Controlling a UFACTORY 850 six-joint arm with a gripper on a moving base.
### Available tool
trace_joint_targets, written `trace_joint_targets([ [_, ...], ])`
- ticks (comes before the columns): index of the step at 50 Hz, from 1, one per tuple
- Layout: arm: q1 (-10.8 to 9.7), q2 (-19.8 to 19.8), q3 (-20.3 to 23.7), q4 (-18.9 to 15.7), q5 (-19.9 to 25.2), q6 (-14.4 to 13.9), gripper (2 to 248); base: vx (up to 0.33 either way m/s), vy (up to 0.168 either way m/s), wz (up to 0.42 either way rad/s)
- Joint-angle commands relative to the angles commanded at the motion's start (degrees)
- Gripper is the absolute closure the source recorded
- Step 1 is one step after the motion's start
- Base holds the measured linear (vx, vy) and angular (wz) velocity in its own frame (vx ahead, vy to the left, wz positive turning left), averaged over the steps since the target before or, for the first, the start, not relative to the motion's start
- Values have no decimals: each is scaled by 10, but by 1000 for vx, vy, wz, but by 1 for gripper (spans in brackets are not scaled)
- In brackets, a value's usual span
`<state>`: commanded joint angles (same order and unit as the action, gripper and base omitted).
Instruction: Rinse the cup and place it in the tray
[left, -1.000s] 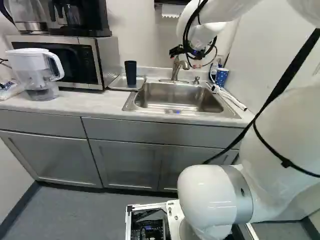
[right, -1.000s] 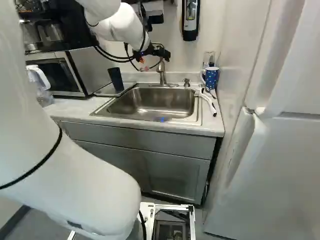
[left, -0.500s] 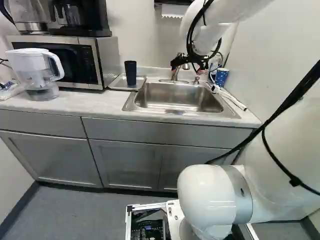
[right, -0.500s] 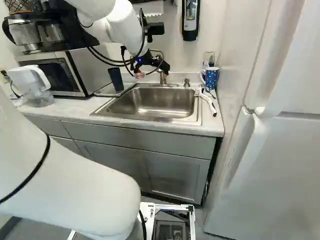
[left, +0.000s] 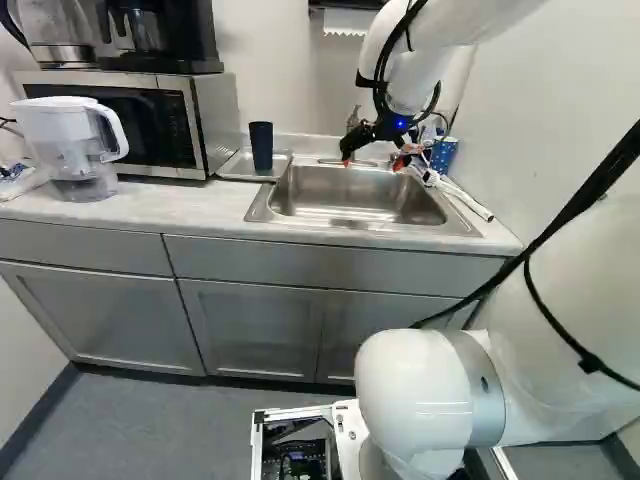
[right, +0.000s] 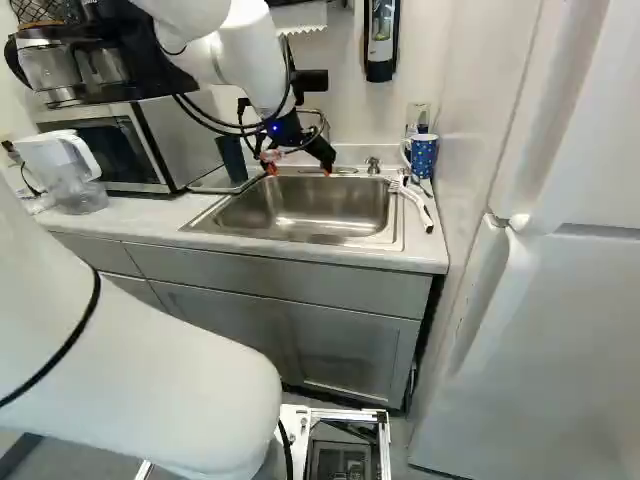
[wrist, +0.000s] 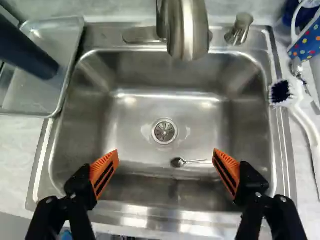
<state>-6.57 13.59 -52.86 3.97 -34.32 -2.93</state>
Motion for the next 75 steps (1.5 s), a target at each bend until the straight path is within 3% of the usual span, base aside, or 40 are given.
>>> trace_joint_targets([
  [75, 0, 0, 0, 0, 0, 0, 3, -15, 7, 0],
])
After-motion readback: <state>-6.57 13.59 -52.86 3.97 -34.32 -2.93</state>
